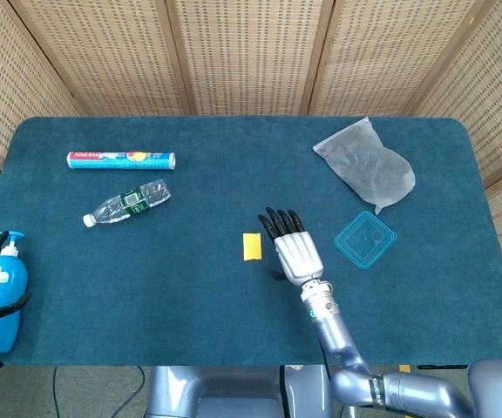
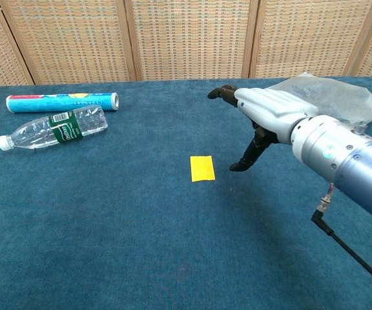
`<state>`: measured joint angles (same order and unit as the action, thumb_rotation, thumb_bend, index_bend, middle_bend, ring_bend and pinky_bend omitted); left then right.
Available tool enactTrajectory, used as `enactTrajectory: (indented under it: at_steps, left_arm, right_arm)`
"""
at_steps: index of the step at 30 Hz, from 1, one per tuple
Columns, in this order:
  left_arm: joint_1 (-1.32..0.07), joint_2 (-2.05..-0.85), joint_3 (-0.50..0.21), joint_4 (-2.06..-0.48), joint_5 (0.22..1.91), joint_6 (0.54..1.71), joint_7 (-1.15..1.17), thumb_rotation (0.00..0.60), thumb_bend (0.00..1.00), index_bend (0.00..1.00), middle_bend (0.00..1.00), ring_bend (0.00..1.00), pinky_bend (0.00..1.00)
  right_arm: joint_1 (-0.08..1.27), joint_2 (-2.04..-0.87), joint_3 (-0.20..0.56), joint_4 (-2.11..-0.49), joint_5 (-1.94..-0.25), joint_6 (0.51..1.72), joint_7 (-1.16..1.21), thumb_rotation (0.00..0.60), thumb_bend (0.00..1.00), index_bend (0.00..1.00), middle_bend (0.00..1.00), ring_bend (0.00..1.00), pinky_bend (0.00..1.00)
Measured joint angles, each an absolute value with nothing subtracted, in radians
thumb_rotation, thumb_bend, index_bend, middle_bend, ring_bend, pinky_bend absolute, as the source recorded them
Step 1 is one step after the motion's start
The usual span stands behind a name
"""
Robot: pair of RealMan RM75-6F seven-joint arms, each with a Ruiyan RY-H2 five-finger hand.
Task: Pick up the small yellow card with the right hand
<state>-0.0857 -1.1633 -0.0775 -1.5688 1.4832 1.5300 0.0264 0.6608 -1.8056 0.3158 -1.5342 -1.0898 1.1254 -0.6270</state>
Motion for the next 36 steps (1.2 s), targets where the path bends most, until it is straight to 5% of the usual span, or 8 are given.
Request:
enactTrajectory:
  at_steps: [7,36]
  left_arm:
    - [-0.090,-1.167,-0.081,-1.561,1.468,1.514,0.021,0.600,0.18,0.00,0.00,0.00,0.00]
    - [-0.117,-1.183,-0.091,-1.525,1.410,1.440,-0.007,0.600,0.18,0.00,0.00,0.00,0.00]
  right_arm:
    - [0.694,-1.867,0.315,-1.475,-1.064,1.127,-0.634,0.600,0.33,0.10,0.00,0.00,0.00]
    - [0.829,-2.093,0.371,-1.107,-0.958,1.065,-0.611,0.600,0.33,0.11,0.00,0.00,0.00]
